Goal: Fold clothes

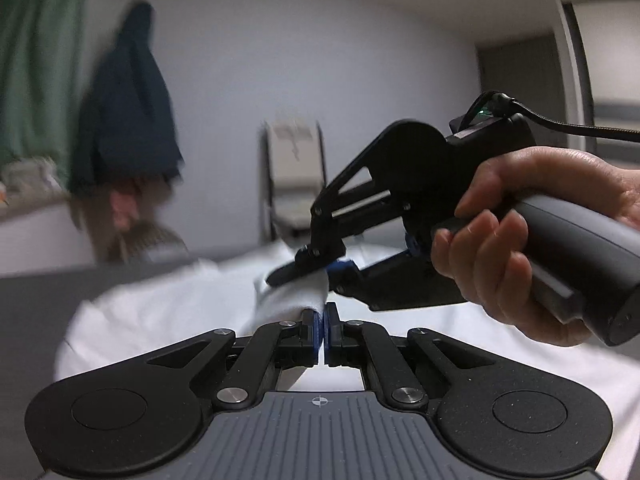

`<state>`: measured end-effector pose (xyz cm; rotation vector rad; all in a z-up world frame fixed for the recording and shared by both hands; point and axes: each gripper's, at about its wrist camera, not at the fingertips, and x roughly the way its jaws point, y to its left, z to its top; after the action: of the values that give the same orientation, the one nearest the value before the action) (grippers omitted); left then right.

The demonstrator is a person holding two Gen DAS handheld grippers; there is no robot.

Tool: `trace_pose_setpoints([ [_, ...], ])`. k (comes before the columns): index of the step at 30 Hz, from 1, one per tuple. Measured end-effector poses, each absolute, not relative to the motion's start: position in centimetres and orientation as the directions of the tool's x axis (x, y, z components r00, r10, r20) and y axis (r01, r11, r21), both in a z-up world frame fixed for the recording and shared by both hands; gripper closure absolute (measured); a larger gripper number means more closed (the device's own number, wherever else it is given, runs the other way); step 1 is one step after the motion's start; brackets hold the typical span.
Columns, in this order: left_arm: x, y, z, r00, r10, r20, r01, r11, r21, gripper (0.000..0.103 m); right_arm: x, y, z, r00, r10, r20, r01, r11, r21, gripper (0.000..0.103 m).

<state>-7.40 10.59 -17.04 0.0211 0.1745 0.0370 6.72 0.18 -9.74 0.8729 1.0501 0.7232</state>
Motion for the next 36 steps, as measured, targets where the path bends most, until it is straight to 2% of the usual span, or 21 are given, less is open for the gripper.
trace_pose_setpoints([
  [3, -9.3, 11.4, -14.8, 0.998, 0.055, 0.012, -0.055, 0.998, 0.004, 0.101, 5.3, 0.8, -4.8, 0.378, 0.873, -0.307, -0.245, 0.414, 0.877, 0.097],
  [6, -11.1, 11.1, -12.6, 0.991, -0.014, 0.135, 0.018, 1.000, -0.026, 0.101, 3.4, -0.8, -1.1, 0.444, 0.880, -0.169, -0.377, 0.355, 0.855, 0.097],
  [8, -11.4, 10.4, -12.0, 0.989, -0.085, 0.123, 0.091, 0.995, -0.045, 0.101, 2.8, -2.9, -0.8, 0.518, 0.846, -0.124, -0.399, 0.368, 0.840, 0.097],
  [9, -11.1, 10.0, -12.0, 0.987, -0.138, 0.079, 0.143, 0.988, -0.053, 0.101, 3.0, -4.1, -1.7, 0.541, 0.829, -0.142, -0.365, 0.383, 0.848, 0.097],
  [12, -9.4, 8.6, -13.4, 0.961, -0.242, -0.135, 0.240, 0.970, -0.033, 0.101, 3.7, -7.4, -5.0, 0.587, 0.777, -0.226, -0.235, 0.431, 0.871, 0.097],
  [15, -7.8, 8.2, -15.2, 0.920, -0.203, -0.337, 0.214, 0.977, -0.002, 0.100, 4.0, -9.1, -8.7, 0.598, 0.724, -0.345, -0.118, 0.504, 0.855, 0.097],
  [17, -7.9, 9.4, -15.3, 0.929, -0.175, -0.326, 0.164, 0.985, -0.062, 0.100, 4.0, -9.8, -10.0, 0.586, 0.723, -0.365, -0.074, 0.497, 0.865, 0.097],
  [20, -7.4, 12.4, -15.0, 0.943, -0.092, -0.319, 0.030, 0.980, -0.195, 0.099, 3.6, -10.4, -10.0, 0.596, 0.725, -0.345, -0.075, 0.478, 0.875, 0.097],
  [23, -6.5, 15.7, -16.0, 0.922, -0.010, -0.387, -0.129, 0.935, -0.331, 0.099, 3.1, -11.5, -9.6, 0.609, 0.734, -0.302, -0.076, 0.432, 0.899, 0.097],
  [25, -6.1, 18.0, -17.3, 0.895, 0.056, -0.442, -0.246, 0.888, -0.387, 0.099, 3.1, -11.8, -10.0, 0.606, 0.730, -0.316, -0.058, 0.436, 0.898, 0.097],
  [29, -5.7, 21.0, -20.3, 0.836, 0.152, -0.528, -0.417, 0.801, -0.430, 0.099, 3.4, -12.8, -12.3, 0.587, 0.682, -0.436, -0.001, 0.540, 0.842, 0.097],
  [32, -5.6, 22.2, -20.7, 0.841, 0.180, -0.511, -0.430, 0.796, -0.426, 0.099, 3.1, -13.7, -13.8, 0.568, 0.656, -0.496, 0.011, 0.597, 0.802, 0.095],
  [34, -5.4, 22.9, -20.9, 0.843, 0.199, -0.499, -0.438, 0.792, -0.424, 0.099, 2.9, -13.9, -14.6, 0.544, 0.648, -0.533, 0.014, 0.628, 0.778, 0.087],
  [35, -5.4, 23.3, -21.0, 0.845, 0.209, -0.493, -0.443, 0.791, -0.423, 0.099, 2.4, -14.2, -14.6, 0.540, 0.628, -0.559, 0.021, 0.654, 0.756, 0.067],
  [36, -5.3, 23.7, -21.1, 0.846, 0.218, -0.487, -0.447, 0.789, -0.422, 0.099, 1.9, -14.5, -14.6, 0.541, 0.606, -0.583, 0.028, 0.680, 0.733, 0.057],
])
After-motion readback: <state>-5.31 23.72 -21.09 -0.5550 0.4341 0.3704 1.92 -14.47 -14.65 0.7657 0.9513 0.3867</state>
